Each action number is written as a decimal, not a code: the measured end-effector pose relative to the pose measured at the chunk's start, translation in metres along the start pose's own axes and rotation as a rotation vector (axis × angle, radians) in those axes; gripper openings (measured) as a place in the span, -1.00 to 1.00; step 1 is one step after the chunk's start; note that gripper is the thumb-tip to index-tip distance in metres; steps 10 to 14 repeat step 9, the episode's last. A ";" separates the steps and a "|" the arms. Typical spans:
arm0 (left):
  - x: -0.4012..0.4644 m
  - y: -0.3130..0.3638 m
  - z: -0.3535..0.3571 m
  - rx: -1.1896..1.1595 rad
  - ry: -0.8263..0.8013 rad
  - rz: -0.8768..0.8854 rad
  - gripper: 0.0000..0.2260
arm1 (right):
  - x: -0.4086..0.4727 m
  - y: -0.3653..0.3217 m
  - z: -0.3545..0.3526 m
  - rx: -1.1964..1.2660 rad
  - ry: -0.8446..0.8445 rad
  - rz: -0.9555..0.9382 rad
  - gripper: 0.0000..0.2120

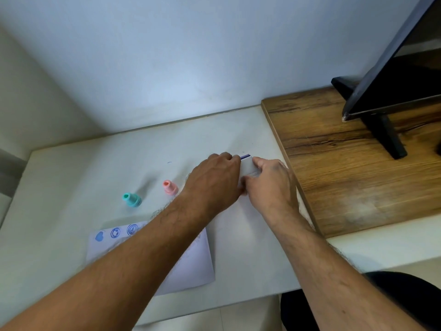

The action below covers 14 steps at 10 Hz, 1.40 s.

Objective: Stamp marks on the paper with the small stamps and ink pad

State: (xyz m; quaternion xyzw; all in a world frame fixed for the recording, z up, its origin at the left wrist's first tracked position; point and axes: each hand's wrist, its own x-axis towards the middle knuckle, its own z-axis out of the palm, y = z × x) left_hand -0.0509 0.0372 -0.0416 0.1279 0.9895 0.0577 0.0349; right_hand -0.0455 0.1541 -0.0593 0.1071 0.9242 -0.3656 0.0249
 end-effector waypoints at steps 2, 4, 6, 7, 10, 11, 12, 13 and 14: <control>0.010 -0.003 -0.004 -0.037 -0.051 -0.071 -0.65 | 0.004 0.003 0.004 -0.035 0.008 -0.006 -0.50; 0.013 0.004 -0.006 0.024 -0.057 -0.089 -0.73 | 0.008 0.005 0.007 -0.027 0.021 -0.011 -0.46; -0.011 0.002 -0.040 -0.165 -0.061 -0.170 -0.59 | -0.006 -0.005 -0.007 -0.064 0.042 -0.064 -0.53; -0.050 -0.024 -0.078 -0.204 0.041 -0.220 -0.52 | -0.023 -0.017 -0.024 -0.072 0.036 -0.170 -0.43; -0.145 -0.121 -0.145 -0.075 0.026 -0.406 -0.25 | -0.073 -0.072 -0.038 -0.171 -0.226 -0.344 -0.23; -0.145 -0.121 -0.145 -0.075 0.026 -0.406 -0.25 | -0.073 -0.072 -0.038 -0.171 -0.226 -0.344 -0.23; -0.145 -0.121 -0.145 -0.075 0.026 -0.406 -0.25 | -0.073 -0.072 -0.038 -0.171 -0.226 -0.344 -0.23; -0.145 -0.121 -0.145 -0.075 0.026 -0.406 -0.25 | -0.073 -0.072 -0.038 -0.171 -0.226 -0.344 -0.23; -0.145 -0.121 -0.145 -0.075 0.026 -0.406 -0.25 | -0.073 -0.072 -0.038 -0.171 -0.226 -0.344 -0.23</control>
